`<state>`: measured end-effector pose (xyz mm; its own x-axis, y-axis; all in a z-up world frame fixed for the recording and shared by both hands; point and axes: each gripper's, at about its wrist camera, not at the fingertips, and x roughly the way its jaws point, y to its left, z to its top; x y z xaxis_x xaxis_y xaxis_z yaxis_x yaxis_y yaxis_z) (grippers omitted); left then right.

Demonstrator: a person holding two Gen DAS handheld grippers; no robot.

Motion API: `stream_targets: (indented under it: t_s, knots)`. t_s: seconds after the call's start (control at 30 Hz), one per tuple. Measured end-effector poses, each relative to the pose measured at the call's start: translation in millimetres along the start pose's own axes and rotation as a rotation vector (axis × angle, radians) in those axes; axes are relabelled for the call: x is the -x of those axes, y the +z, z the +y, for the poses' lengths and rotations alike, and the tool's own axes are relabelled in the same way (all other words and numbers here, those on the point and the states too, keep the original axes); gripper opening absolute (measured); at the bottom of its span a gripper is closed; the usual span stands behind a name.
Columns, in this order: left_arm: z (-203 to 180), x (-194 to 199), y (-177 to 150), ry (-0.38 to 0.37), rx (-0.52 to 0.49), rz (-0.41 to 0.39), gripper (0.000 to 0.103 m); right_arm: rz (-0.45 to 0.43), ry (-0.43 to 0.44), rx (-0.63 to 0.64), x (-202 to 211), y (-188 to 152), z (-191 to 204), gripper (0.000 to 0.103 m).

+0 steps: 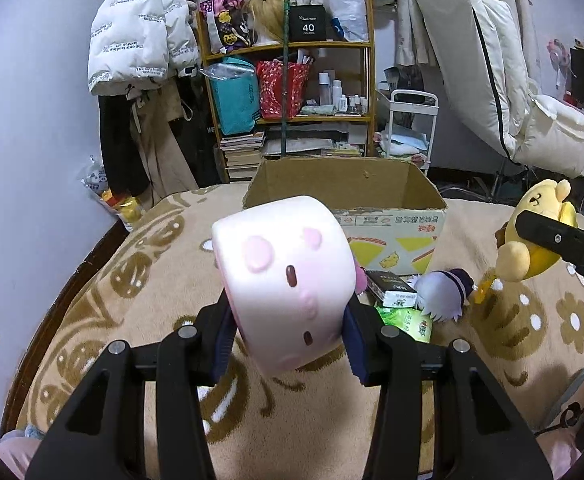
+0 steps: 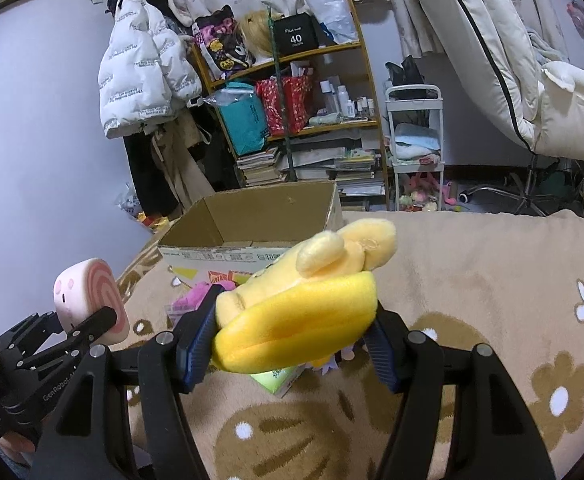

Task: Organize soft objects
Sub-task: 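Lift both plushes and carry them over the open cardboard box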

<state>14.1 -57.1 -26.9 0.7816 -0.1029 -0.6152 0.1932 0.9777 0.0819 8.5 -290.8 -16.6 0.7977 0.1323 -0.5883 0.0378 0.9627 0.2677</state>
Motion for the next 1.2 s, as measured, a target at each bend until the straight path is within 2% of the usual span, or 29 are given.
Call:
stream_targets:
  t_s: [0.33,0.63,1.0,1.2]
  knots:
    - [13,2,24,-0.003,0.020,-0.069,0.045,-0.071,-0.006,0.074,-4,14,14,0.069]
    - [20,-8,63,-0.005,-0.004,-0.132,0.045,-0.151,0.016,0.129,-14,51,32,0.069]
    - [11,-40,105,-0.030,-0.044,-0.152,0.046,-0.173,0.027,0.162,-51,83,42,0.069]
    - [6,-68,113,-0.024,-0.051,-0.143,0.046,-0.184,0.037,0.153,-71,92,42,0.070]
